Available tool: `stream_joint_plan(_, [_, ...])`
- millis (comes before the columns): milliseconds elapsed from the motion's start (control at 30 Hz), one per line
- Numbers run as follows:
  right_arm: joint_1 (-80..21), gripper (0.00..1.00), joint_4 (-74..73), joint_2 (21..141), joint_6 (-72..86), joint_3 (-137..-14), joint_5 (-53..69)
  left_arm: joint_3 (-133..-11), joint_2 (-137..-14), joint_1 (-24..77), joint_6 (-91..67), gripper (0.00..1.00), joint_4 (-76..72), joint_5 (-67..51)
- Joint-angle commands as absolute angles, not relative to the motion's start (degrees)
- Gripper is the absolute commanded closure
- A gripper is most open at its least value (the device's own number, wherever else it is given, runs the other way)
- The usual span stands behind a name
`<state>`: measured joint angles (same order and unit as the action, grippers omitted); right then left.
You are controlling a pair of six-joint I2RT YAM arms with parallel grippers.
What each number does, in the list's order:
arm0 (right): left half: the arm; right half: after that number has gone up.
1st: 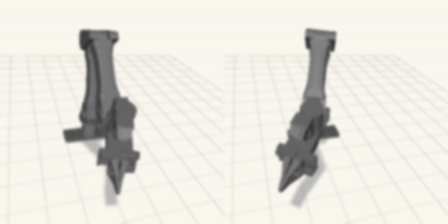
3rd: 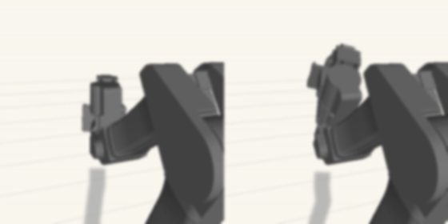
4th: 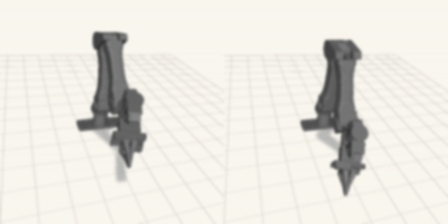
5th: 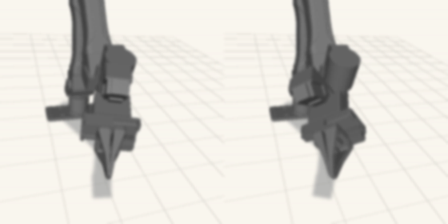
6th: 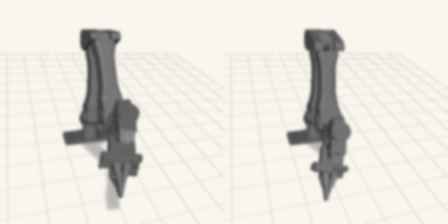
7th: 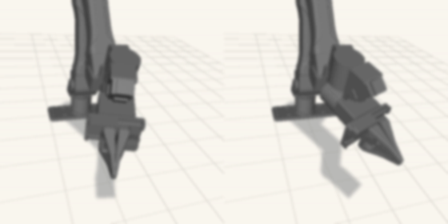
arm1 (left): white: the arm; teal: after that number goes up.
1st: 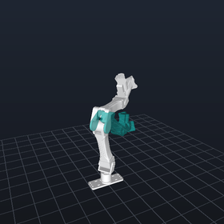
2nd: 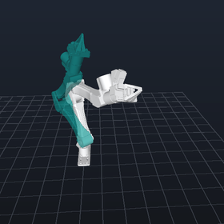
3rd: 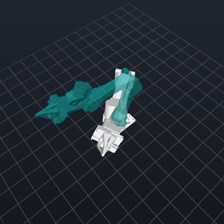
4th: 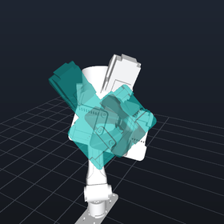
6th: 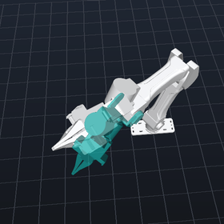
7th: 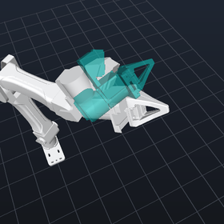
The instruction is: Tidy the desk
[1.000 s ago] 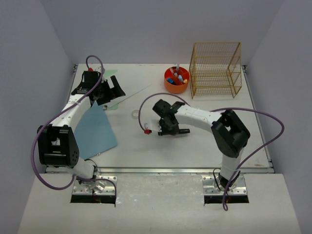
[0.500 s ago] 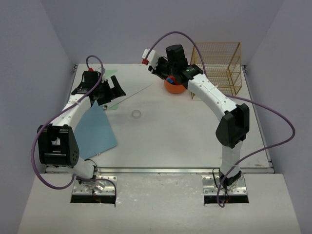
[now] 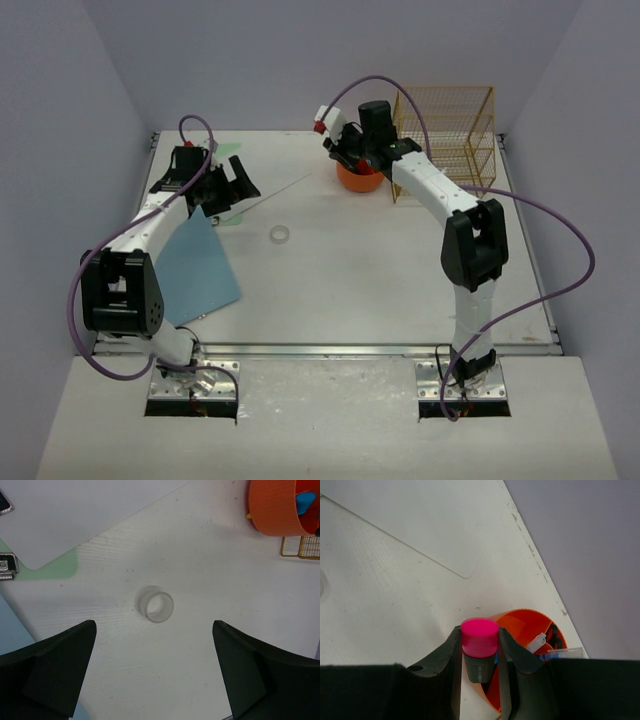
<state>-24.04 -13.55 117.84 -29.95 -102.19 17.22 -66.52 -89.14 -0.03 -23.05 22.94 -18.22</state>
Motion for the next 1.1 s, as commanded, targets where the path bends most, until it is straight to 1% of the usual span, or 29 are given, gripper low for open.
stream_joint_plan(0, [-23.63,1.0,-8.39,117.32,-31.22,-101.89,19.97,-67.24,-88.86,0.0,-23.64,0.0,20.66,-18.72])
stream_joint_plan(133, [-23.29,1.0,-6.77,117.16,-32.77,-99.93,20.53,-67.38,-89.09,0.0,-23.64,0.0,20.65,-18.61])
stream_joint_plan(467, [-21.44,1.0,-7.88,119.44,-36.25,-100.85,20.64,-67.19,-89.39,0.0,-23.46,0.0,20.8,-18.01])
stream_joint_plan(800, [-20.73,1.0,-5.32,119.18,-38.52,-97.44,20.75,-66.61,-89.47,0.0,-22.64,0.0,20.47,-17.75])
stream_joint_plan(900, [-20.2,0.96,-4.2,119.3,-39.24,-96.39,20.81,-66.27,-89.37,0.0,-21.55,0.0,20.32,-17.44])
stream_joint_plan(933, [-20.14,0.9,-4.06,119.43,-39.44,-96.26,20.75,-66.27,-89.3,0.0,-21.22,0.0,20.38,-17.25])
stream_joint_plan(1000, [-20.04,0.69,-4.37,119.34,-39.55,-96.24,20.57,-66.17,-89.19,0.0,-20.59,0.0,20.39,-16.77])
stream_joint_plan(1033, [-20.04,0.56,-4.73,119.24,-39.53,-96.24,20.57,-66.07,-89.07,0.0,-20.17,0.0,20.38,-16.68])
stream_joint_plan(1067, [-20.04,0.33,-5.12,119.11,-39.4,-96.24,20.57,-65.94,-88.81,0.0,-19.46,0.0,20.31,-16.55])
